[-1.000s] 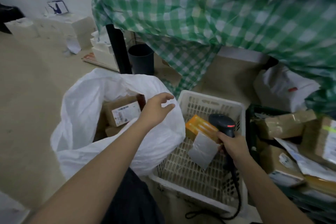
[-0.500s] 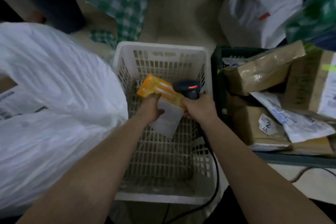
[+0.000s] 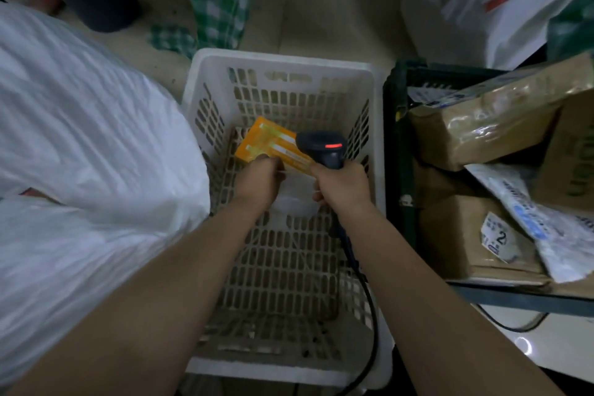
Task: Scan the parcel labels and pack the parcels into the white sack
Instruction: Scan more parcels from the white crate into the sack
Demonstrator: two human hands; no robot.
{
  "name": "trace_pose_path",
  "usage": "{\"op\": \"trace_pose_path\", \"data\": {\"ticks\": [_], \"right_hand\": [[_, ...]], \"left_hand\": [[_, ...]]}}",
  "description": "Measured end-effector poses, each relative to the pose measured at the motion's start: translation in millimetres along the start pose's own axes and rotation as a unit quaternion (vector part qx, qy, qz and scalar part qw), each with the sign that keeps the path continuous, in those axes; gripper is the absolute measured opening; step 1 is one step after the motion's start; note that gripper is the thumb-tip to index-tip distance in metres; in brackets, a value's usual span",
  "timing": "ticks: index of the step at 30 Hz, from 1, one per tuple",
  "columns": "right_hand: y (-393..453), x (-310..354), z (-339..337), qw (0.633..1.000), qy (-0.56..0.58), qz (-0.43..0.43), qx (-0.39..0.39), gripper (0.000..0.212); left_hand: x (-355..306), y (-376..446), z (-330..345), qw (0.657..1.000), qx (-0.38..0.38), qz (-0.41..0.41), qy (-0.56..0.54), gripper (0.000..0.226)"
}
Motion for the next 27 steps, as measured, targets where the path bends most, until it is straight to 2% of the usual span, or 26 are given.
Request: {"op": "trace_pose_path", "data": {"ticks": [4, 9, 12, 15, 18, 20, 24, 27], "right_hand": [[-29.7, 8.1, -18.9, 0.998, 0.042, -0.015, -0.049, 0.015], [-85.8, 45.2, -52.0, 0.976, 0.172, -0.058, -0.119, 0.018], [-127.6, 75.1, -57.3, 0.955, 0.261, -0.095, -0.104, 0.021], [-169.8, 97.4, -63.3, 0.960, 0.225, -0.129, -0.103, 0.023], [-204.9, 103.3, -72.9, 0.955, 0.237, -0.138, -0.112, 0.025], [-225.7, 104.9, -81.9, 0.948, 0.258, -0.150, -0.110, 0.026], [-253.3, 109.0, -86.8, 0.958, 0.231, -0.168, -0.037, 0.028], [-270.4, 114.8, -85.2, 0.956, 0.233, -0.178, 0.006, 0.026]], "left_hand": [[-13.1, -39.4, -58.4, 0.992, -0.081, 0.015, -0.096, 0.012], [-40.1, -100.9, -131.7, 0.963, -0.147, 0.079, -0.210, 0.007], [-65.4, -146.2, -162.5, 0.951, -0.146, 0.158, -0.224, 0.006], [-80.0, -190.7, -180.4, 0.941, -0.147, 0.236, -0.193, 0.001], [-88.5, -226.9, -187.8, 0.938, -0.104, 0.257, -0.210, 0.013], [-86.2, -247.8, -195.1, 0.937, -0.075, 0.229, -0.255, 0.029], [-56.2, -266.5, -227.0, 0.940, -0.118, 0.116, -0.299, 0.039], [-48.8, -276.3, -242.1, 0.925, -0.065, 0.041, -0.372, 0.051]]}}
Point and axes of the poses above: each hand's wrist, its own y-axis towards the middle knuckle, its own z-axis out of the palm, x = y × z, the point moved 10 cm from there along y, towards the middle knuckle, and after that the axes turned 6 degrees about -z, right-handed, at the moved point
